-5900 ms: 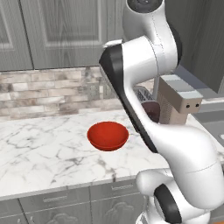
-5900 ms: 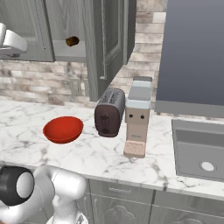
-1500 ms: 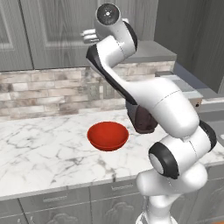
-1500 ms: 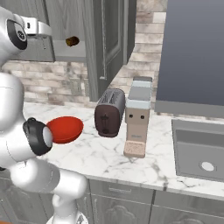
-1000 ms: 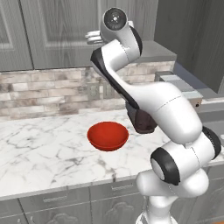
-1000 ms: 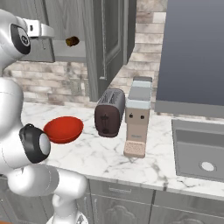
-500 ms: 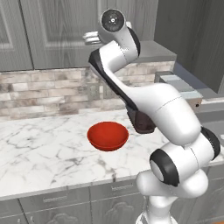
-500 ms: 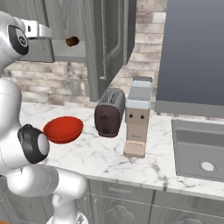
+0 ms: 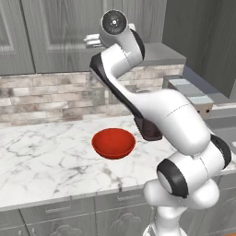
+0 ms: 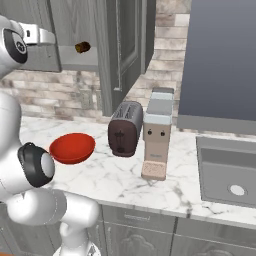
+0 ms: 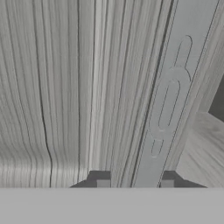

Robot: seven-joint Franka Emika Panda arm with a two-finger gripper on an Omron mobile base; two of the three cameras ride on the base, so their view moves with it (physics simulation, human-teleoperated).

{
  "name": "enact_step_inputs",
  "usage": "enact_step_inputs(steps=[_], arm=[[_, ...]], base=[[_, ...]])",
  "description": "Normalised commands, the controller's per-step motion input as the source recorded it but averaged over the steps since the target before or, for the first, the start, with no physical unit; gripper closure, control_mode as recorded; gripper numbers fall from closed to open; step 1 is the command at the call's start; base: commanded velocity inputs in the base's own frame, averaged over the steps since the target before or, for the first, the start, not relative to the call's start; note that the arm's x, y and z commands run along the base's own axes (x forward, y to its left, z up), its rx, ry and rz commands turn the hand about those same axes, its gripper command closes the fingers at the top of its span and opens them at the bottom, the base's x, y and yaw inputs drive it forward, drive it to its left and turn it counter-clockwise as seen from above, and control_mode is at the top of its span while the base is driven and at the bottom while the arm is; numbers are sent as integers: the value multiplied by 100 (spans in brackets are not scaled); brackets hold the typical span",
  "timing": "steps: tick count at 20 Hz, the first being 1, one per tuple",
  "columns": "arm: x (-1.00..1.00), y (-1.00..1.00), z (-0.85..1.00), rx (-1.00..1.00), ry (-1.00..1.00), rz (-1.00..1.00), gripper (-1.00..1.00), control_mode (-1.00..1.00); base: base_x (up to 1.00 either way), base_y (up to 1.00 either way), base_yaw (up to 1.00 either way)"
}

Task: Open the cabinet. Pick the orange and peach from the cabinet and place them into the bowl. Then close the cabinet.

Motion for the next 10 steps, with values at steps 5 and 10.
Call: enact_step_inputs(steps=[5,10], arm=[[-65,27,0,0,0,-1,100,-100],[-70,24,0,0,0,-3,100,-100]], base=[[0,0,0],[0,0,0]])
